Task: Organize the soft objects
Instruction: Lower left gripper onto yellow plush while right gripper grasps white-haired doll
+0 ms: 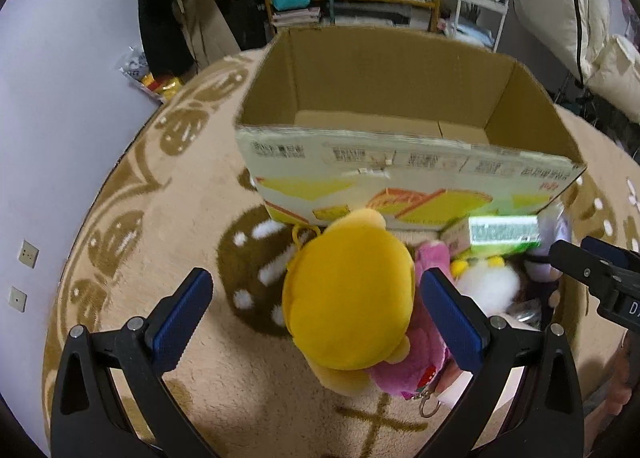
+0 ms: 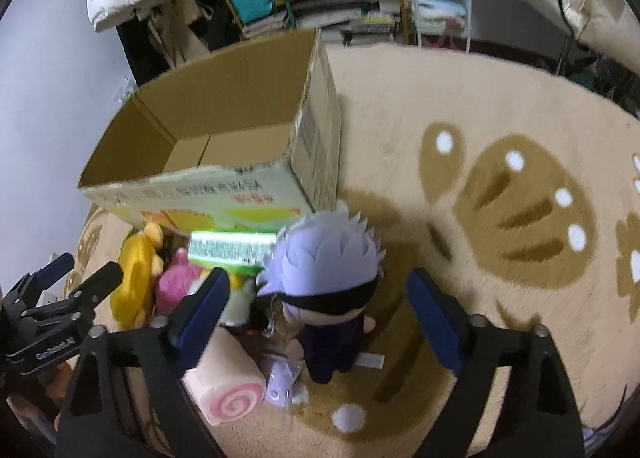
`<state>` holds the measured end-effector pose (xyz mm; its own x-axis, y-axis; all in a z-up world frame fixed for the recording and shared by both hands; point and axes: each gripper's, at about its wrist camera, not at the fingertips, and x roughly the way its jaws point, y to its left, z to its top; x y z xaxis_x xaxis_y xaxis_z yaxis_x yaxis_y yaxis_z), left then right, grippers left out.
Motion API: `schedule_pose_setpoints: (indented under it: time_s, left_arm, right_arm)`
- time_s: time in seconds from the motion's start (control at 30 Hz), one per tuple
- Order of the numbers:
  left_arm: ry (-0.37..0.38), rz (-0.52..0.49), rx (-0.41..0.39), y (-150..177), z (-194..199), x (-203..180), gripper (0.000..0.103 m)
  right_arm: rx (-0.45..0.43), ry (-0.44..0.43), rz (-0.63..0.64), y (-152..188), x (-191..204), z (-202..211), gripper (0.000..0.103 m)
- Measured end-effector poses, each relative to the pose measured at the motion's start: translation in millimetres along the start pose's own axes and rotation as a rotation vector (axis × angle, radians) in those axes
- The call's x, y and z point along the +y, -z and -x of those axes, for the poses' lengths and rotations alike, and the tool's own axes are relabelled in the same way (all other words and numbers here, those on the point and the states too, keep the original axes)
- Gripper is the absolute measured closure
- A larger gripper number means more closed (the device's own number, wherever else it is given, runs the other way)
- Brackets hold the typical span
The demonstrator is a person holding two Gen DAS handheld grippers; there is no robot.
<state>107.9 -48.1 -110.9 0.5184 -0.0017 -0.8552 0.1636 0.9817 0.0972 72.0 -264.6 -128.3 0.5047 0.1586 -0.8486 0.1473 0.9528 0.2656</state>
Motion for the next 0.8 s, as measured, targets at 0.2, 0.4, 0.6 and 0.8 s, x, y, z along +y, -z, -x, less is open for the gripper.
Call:
schedule_pose_setpoints:
  time_s: [0.2, 0.4, 0.6, 0.8]
  left_arm:
    - [0.045, 0.026, 0.080, 3, -17, 1, 0.002]
    - [0.083, 0.052, 0.110, 5, -22, 3, 0.029]
    - [0.082, 0.067, 0.122, 6, -24, 5, 0.032]
    - [0.066, 0.085, 0.124, 4, -25, 11, 0.032]
  right_arm:
    - [0.080, 0.002, -0.009, 3, -6, -22, 0.040]
    - [0.116, -0.005, -0.026, 5, -7, -34, 0.040]
    - [0.158, 0.019, 0.008, 9, 0, -45, 0.046]
    - [0.152, 0.018, 0.002, 10, -1, -49, 0.051]
